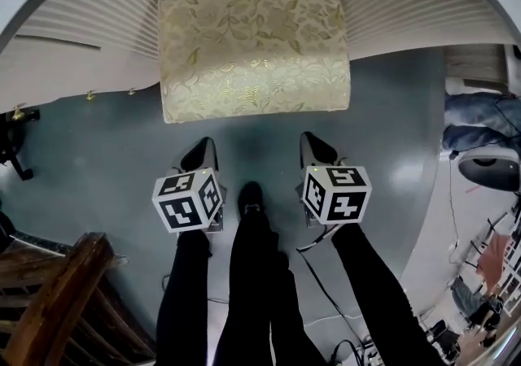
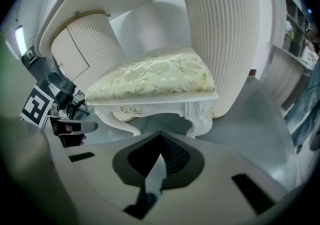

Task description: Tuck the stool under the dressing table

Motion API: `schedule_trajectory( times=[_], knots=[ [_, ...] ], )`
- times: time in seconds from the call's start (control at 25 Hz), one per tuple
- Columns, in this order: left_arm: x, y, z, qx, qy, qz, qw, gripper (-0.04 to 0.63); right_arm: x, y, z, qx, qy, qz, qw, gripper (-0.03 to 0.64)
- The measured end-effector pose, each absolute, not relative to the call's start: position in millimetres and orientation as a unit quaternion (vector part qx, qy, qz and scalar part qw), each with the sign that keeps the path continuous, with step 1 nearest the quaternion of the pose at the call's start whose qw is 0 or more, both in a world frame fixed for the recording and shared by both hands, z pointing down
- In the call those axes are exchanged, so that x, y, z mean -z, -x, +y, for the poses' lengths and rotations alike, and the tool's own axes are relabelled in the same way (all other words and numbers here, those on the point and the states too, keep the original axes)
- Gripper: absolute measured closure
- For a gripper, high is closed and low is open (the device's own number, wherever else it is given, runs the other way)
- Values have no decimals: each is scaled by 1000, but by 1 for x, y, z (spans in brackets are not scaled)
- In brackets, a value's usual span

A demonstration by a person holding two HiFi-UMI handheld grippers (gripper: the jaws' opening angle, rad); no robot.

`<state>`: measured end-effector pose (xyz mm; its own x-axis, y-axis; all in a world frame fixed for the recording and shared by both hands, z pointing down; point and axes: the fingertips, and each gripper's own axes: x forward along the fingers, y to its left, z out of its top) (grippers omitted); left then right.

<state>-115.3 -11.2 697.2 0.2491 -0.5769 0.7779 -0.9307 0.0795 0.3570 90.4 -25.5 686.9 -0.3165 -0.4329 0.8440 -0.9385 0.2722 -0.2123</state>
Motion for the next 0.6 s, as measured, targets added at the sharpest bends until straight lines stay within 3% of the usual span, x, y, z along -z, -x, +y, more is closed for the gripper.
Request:
schedule_trajectory(
  times=[0.6],
  knots=[
    [-673, 102, 42, -210, -656, -579, 437, 588, -667, -106, 19, -360, -461, -732, 349, 612]
  ],
)
